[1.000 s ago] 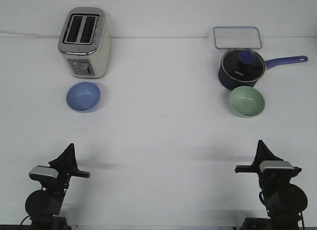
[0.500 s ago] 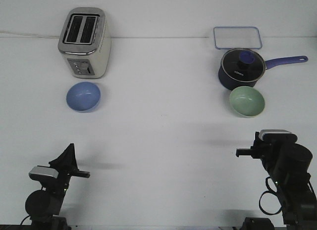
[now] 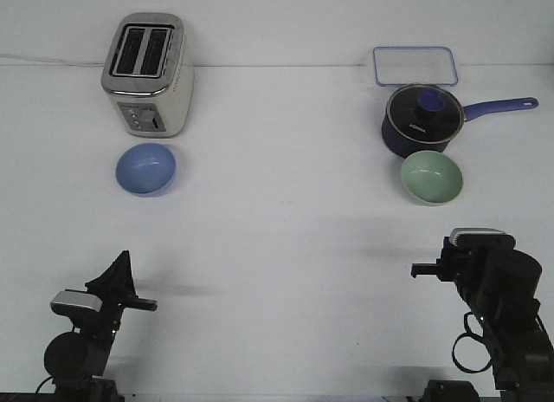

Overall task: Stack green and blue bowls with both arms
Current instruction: 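Reach the right gripper to the green bowl rim and grasp it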

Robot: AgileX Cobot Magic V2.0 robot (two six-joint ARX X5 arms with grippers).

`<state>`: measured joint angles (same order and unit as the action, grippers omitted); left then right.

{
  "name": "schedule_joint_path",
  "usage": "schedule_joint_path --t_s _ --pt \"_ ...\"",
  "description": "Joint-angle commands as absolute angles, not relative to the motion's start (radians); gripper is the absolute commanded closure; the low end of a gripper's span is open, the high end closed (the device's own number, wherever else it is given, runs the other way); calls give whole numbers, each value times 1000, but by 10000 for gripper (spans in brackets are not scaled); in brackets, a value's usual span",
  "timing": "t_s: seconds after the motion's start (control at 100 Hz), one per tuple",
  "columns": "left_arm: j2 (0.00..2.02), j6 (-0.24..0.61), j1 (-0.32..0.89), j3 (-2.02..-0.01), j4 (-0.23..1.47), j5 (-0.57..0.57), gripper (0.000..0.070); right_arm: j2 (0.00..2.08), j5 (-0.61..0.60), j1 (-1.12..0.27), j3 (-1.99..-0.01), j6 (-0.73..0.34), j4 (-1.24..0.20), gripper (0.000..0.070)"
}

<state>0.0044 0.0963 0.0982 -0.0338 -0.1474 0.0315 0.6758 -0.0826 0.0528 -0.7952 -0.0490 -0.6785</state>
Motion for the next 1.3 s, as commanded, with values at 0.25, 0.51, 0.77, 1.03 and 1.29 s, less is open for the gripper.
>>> schedule_joint_path --t_s 0.25,0.51,0.77,1.03,1.29 --pt "3 98 97 -14 -159 33 690 682 -85 52 -812 -56 -702 267" --pt "3 98 97 -14 -159 33 690 817 -86 67 -888 -79 -681 267" --pt "3 98 97 -14 -159 33 690 1172 -138 150 -1126 -41 -682 268" --pt "3 98 97 -14 -159 33 690 1480 -157 222 -1354 33 -711 269" --pt "3 98 97 -14 -159 33 690 1662 -157 277 -1412 102 -672 275"
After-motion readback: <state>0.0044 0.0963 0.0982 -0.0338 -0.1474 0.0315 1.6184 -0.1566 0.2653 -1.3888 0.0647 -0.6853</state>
